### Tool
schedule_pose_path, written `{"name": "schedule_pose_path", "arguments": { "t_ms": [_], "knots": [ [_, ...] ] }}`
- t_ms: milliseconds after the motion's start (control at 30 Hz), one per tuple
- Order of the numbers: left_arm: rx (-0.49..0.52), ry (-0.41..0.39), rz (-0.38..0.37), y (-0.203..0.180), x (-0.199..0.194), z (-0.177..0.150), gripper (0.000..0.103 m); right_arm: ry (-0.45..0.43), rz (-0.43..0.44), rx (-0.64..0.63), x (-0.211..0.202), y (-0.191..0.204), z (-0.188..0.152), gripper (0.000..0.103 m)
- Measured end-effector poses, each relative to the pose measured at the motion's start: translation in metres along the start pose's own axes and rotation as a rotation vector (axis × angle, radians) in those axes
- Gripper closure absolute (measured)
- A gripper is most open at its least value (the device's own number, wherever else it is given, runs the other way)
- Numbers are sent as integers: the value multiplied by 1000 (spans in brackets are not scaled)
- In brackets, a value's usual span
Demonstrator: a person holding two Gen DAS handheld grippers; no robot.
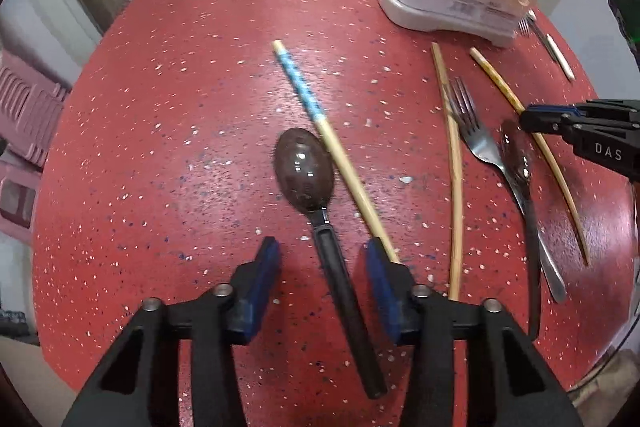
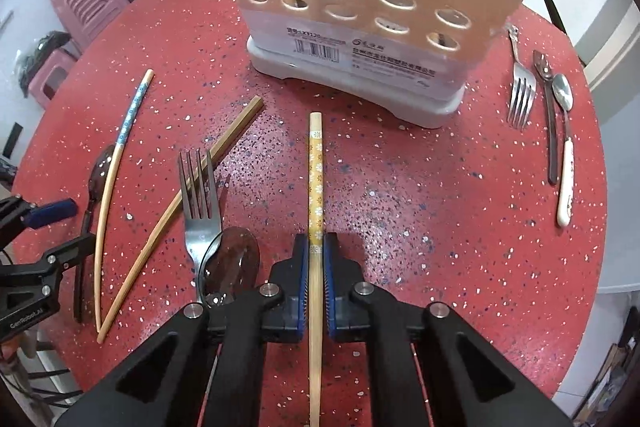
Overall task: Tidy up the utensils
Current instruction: 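Grasp a yellow patterned chopstick with the right tool while the left tool grasps a dark spoon handle, then lift the chopstick and dark spoon and carry them over the holder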
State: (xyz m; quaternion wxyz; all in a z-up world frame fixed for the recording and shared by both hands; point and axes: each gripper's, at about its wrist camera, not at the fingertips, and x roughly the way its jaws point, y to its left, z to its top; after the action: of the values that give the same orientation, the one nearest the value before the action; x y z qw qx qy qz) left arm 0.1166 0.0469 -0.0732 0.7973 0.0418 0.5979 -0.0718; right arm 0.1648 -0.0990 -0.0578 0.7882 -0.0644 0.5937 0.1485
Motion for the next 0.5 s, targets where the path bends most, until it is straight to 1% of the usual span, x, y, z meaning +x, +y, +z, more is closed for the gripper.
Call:
{"name": "schedule_pose_path", "arguments": {
  "t_ms": [33,67,167,233,400,500],
  "knots": [
    [9,4,-13,-4,0,2,53,-2,6,3,0,-4,-3,95],
    [21,8,-13,-8,-1,4,64,-6,14,7,-2,-9,-5,95],
    [9,-7,-45,-13,-4,5,66,-22,40,23,-5,-19,-12,95],
    [-17,-31,-67,-11,-5,-4,66,-37,57,31,-8,-24,-15,95],
    [-78,-86,-82,4,-8,-22,66,-108,115,46,-29,-39,-27,95],
    [-125,-137,-115,10,-14,-29,66,-158,157,58,-41,-46,-33,95]
  ]
}}
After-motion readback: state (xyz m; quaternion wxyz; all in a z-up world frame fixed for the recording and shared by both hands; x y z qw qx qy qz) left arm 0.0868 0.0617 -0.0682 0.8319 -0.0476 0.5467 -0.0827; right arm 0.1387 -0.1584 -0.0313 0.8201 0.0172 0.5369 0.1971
